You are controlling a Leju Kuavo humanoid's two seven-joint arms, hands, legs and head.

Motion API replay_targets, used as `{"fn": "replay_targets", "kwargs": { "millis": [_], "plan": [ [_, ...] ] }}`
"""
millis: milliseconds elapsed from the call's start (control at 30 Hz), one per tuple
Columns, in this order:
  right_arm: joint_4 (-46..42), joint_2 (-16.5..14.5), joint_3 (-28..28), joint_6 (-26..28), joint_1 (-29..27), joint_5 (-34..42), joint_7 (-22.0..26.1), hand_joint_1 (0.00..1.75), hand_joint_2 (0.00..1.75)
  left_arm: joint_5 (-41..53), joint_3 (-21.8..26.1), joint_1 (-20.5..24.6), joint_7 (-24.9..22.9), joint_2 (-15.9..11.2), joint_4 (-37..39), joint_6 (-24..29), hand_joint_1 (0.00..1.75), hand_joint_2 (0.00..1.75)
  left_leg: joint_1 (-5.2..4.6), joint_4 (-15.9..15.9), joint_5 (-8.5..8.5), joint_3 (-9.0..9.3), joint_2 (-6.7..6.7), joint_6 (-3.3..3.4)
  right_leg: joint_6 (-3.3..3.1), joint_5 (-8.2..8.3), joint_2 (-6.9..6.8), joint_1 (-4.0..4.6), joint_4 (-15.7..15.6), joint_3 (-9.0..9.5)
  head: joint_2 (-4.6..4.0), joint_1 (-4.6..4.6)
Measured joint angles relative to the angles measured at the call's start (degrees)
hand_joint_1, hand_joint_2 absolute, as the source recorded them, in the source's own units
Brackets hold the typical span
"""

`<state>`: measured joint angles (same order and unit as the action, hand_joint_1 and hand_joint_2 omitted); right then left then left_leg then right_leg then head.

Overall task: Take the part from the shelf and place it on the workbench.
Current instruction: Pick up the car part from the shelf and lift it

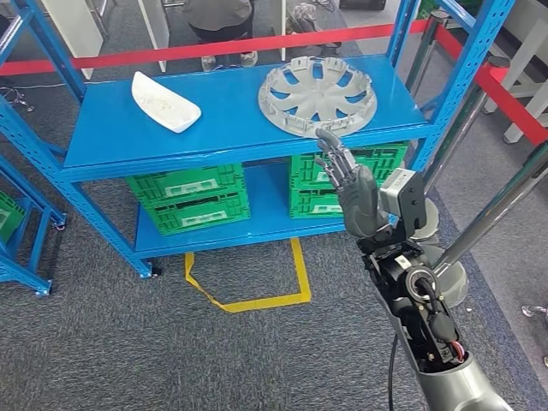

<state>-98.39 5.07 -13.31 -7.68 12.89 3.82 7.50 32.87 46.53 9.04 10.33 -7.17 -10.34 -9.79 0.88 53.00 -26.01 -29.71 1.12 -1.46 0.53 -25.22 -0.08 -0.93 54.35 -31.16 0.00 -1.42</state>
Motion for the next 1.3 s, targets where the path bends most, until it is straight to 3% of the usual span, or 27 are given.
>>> {"fn": "replay_targets", "kwargs": {
  "millis": [100,367,600,733,1033,1167,1300],
  "plan": [
    [0.03,0.01,0.31,0.46,0.00,-0.93,-0.45,0.00,0.00,0.15,0.51,0.00,0.07,0.17,0.00,-0.02,0.00,0.00,0.00,0.00,0.00,0.00,0.00,0.00,0.00,0.00,0.00,0.00,0.00,0.00,0.00,0.00],
    [-0.62,0.80,2.57,2.60,-0.15,-7.87,-5.82,0.00,0.00,-0.02,1.23,-0.16,-0.84,0.19,0.00,-1.61,0.00,0.00,0.00,0.01,0.00,0.03,0.00,0.00,0.00,0.00,0.01,0.00,-0.01,-0.02,0.00,0.01],
    [-1.49,3.17,8.17,5.03,-1.51,-12.68,-10.84,0.00,0.00,-0.05,2.05,-0.44,-0.81,0.19,0.00,-0.43,0.00,0.00,-0.02,0.01,0.00,0.02,0.01,0.00,0.00,0.00,0.01,-0.02,-0.01,-0.01,0.00,-0.02],
    [-1.76,3.78,10.60,6.16,-2.11,-15.36,-12.70,0.00,1.75,0.21,2.09,-0.45,-0.55,0.20,0.00,0.72,0.00,0.00,-0.02,0.01,-0.01,0.03,0.02,0.01,0.00,0.00,0.01,-0.02,-0.01,-0.02,0.00,-0.01],
    [-4.00,4.92,14.20,7.71,-2.57,-25.09,-11.96,0.00,1.75,0.74,2.10,-0.46,-0.07,0.49,0.00,1.38,0.00,0.00,-0.01,0.01,0.00,0.04,0.02,0.01,0.00,0.00,0.02,-0.01,-0.01,-0.01,0.00,0.01],
    [-5.24,5.62,14.63,4.70,-2.07,-30.06,-12.54,0.00,1.75,0.95,2.10,-0.46,-0.31,0.63,0.00,0.61,0.00,0.00,-0.01,0.01,-0.01,0.03,0.03,0.01,0.01,0.01,0.02,-0.01,-0.01,0.00,0.00,-0.01],
    [-5.92,6.35,14.84,2.02,-1.16,-30.45,-13.65,0.00,1.75,1.08,2.10,-0.49,-0.51,0.76,0.00,0.05,0.00,0.00,-0.01,0.01,0.00,0.03,0.02,0.01,0.01,0.01,0.02,-0.02,-0.01,0.01,0.00,0.00]
  ]
}}
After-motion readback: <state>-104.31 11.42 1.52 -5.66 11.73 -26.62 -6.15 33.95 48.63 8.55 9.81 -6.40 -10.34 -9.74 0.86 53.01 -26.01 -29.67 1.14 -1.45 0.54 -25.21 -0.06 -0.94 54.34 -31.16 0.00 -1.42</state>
